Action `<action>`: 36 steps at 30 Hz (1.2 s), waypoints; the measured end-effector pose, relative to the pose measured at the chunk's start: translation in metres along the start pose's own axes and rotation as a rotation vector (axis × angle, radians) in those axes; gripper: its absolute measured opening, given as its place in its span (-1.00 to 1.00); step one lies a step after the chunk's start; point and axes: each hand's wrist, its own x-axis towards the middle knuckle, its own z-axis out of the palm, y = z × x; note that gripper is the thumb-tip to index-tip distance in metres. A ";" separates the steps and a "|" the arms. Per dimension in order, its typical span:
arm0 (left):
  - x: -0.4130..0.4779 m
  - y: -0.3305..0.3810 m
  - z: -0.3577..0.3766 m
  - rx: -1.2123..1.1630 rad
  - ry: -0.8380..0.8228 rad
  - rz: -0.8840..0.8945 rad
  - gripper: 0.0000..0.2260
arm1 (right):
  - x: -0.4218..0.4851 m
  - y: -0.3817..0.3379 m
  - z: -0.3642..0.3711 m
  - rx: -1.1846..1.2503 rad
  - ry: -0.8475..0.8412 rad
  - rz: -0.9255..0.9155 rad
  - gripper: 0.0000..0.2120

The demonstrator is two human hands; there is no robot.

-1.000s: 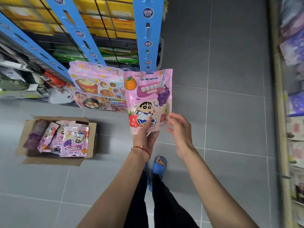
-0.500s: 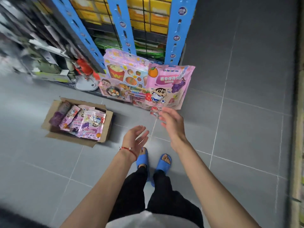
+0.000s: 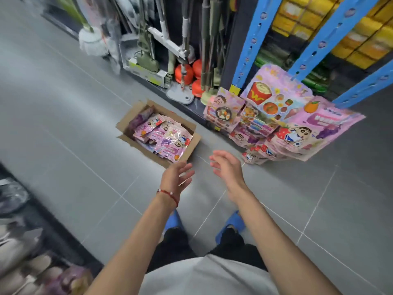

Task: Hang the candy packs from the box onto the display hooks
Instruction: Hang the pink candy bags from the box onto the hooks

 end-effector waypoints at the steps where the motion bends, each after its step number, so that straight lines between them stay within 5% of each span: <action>1: 0.000 0.011 -0.020 0.008 0.011 0.006 -0.82 | -0.003 0.002 0.021 -0.004 -0.006 0.010 -0.91; 12: 0.046 0.111 -0.162 0.001 0.125 0.023 -0.82 | 0.021 0.018 0.161 -0.004 -0.008 0.112 -0.89; 25: 0.208 0.193 -0.140 0.151 0.223 -0.149 -0.75 | 0.187 0.001 0.217 -0.298 -0.087 0.168 -0.79; 36: 0.362 0.185 -0.156 0.138 0.256 -0.301 -0.86 | 0.345 0.061 0.264 -0.657 -0.176 0.195 -0.72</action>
